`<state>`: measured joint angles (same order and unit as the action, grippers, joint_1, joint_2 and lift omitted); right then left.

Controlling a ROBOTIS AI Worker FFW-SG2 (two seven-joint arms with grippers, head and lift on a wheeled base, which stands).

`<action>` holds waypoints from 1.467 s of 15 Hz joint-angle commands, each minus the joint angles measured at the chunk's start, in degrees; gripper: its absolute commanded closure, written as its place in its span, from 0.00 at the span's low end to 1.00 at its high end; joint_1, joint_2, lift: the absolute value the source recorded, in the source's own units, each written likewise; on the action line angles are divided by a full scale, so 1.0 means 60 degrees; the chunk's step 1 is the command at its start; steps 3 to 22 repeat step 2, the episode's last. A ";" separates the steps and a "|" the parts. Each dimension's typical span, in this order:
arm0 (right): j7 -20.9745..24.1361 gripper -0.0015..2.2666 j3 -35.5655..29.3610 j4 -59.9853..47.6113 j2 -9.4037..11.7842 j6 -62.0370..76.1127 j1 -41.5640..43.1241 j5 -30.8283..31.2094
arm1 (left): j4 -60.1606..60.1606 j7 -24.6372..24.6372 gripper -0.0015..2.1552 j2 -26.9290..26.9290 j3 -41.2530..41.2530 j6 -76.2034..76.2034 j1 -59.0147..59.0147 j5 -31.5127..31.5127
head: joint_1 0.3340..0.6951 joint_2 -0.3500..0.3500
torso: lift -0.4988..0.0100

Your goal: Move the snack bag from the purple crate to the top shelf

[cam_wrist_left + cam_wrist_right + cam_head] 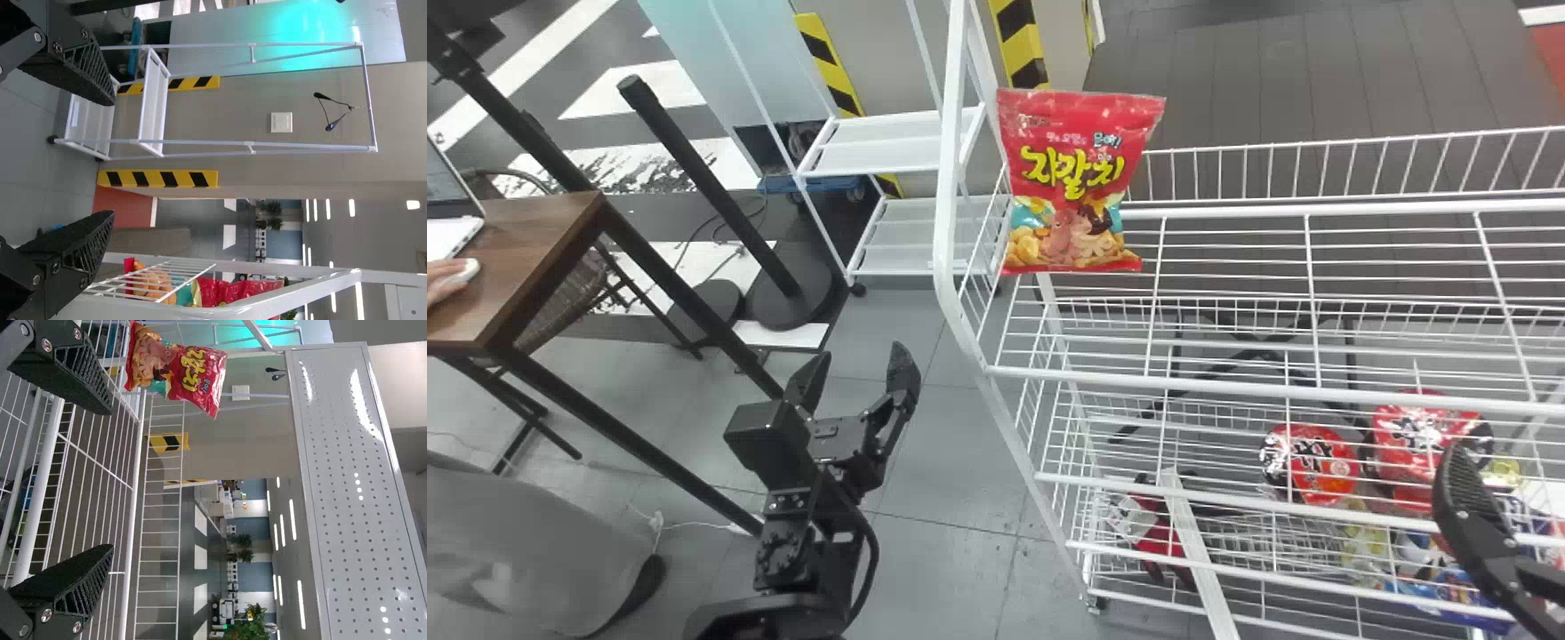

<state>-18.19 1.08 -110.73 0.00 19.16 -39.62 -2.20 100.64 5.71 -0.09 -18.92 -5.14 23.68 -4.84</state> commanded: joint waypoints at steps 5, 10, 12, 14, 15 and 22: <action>0.0000 0.04 0.0055 0.0027 -0.0009 0.0007 0.0012 0.0000 | 0.0028 0.0000 0.12 0.0039 -0.0069 0.0001 0.0111 -0.0043 | 1.00 0.99 | 0.98; 0.0000 0.04 0.0055 0.0027 -0.0009 0.0007 0.0012 0.0000 | 0.0028 0.0000 0.12 0.0039 -0.0069 0.0001 0.0111 -0.0043 | 1.00 0.99 | 0.98; 0.0000 0.04 0.0055 0.0027 -0.0009 0.0007 0.0012 0.0000 | 0.0028 0.0000 0.12 0.0039 -0.0069 0.0001 0.0111 -0.0043 | 1.00 0.99 | 0.98; 0.0000 0.04 0.0055 0.0027 -0.0009 0.0007 0.0012 0.0000 | 0.0028 0.0000 0.12 0.0039 -0.0069 0.0001 0.0111 -0.0043 | 1.00 0.99 | 0.98; 0.0000 0.04 0.0055 0.0027 -0.0009 0.0007 0.0012 0.0000 | 0.0028 0.0000 0.12 0.0039 -0.0069 0.0001 0.0111 -0.0043 | 1.00 0.99 | 0.98; 0.0000 0.04 0.0055 0.0027 -0.0009 0.0007 0.0012 0.0000 | 0.0028 0.0000 0.12 0.0039 -0.0069 0.0001 0.0111 -0.0043 | 1.00 0.99 | 0.98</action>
